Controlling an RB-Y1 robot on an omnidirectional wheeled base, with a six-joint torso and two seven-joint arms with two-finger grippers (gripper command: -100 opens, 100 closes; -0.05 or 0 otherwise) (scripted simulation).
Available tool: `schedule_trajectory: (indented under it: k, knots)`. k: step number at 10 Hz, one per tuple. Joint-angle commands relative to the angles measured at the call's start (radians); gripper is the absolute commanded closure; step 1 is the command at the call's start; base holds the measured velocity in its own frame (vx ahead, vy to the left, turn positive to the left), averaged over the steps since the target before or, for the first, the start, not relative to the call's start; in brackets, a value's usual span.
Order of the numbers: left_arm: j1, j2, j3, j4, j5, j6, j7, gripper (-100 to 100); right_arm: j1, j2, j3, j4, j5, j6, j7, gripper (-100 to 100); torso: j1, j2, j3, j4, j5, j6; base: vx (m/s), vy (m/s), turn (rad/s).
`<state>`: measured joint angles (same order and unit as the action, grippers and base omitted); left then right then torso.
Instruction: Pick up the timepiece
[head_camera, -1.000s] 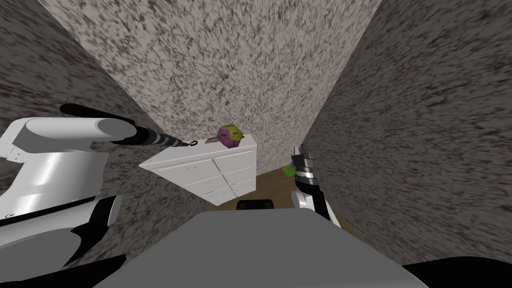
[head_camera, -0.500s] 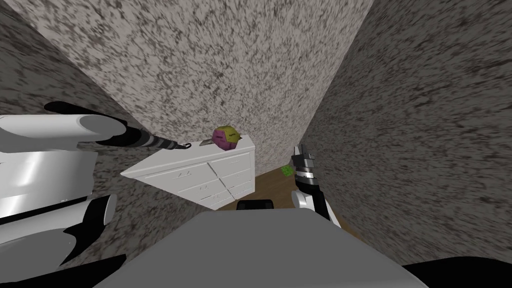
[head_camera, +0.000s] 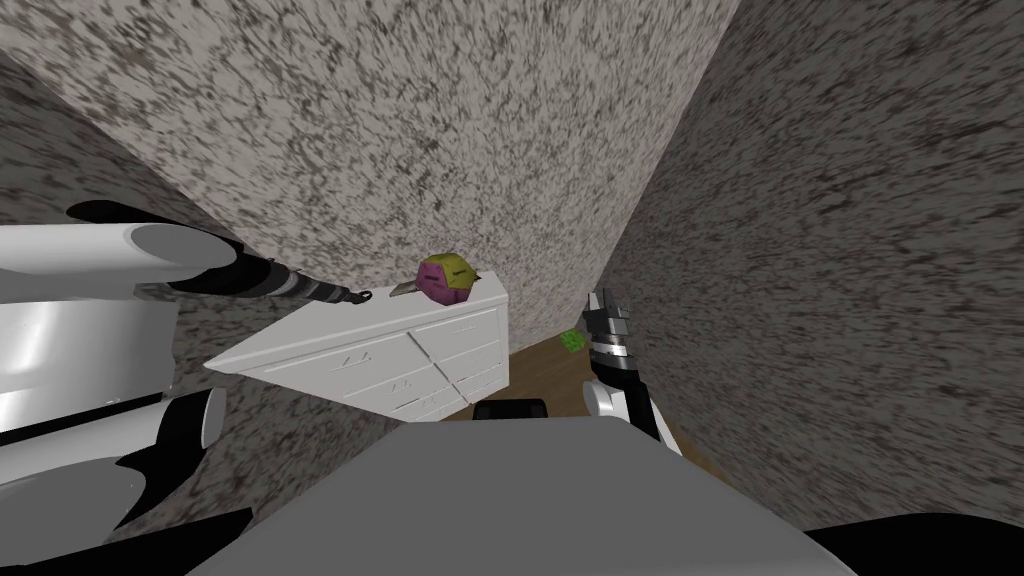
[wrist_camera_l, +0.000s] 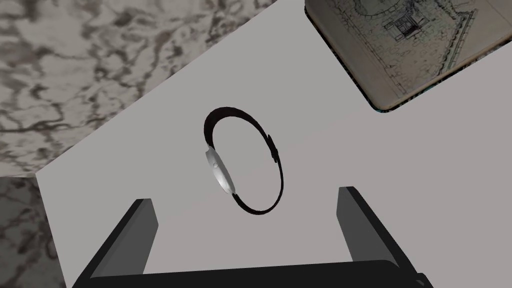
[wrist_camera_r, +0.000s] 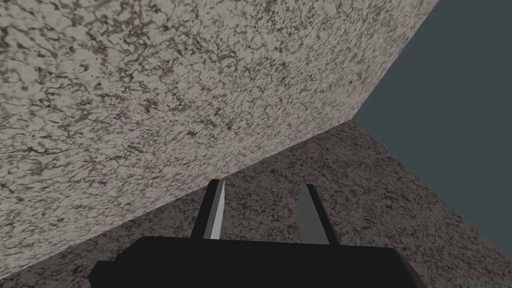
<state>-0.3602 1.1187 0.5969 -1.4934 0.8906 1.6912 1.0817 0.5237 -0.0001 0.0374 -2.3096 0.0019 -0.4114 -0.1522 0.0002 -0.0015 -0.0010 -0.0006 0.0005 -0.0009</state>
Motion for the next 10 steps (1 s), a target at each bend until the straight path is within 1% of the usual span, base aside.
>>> schedule_trajectory:
  k: [1, 2, 10]
  knots:
    - [0.000, 0.000, 0.000, 0.000, 0.000, 0.000, 0.000, 0, 0.000, 0.000, 0.000, 0.000, 0.000, 0.000, 0.000, 0, 0.000, 0.000, 0.000, 0.000, 0.000, 0.000, 0.000, 0.000, 0.000]
    - [-0.006, -0.004, 0.008, 0.031, -0.005, -0.010, -0.036, -100, 0.000, 0.000, 0.000, 0.000, 0.000, 0.000, 0.000, 0, -0.001, 0.001, 0.001, 0.000, 0.000, 0.000, 0.035, -0.034, 0.058]
    - [-0.029, -0.020, 0.041, 0.154, -0.024, -0.050, -0.180, -100, 0.000, 0.000, 0.000, 0.000, 0.000, 0.000, 0.000, 0, -0.003, -0.001, -0.001, 0.000, -0.001, 0.000, 0.045, -0.043, 0.046]
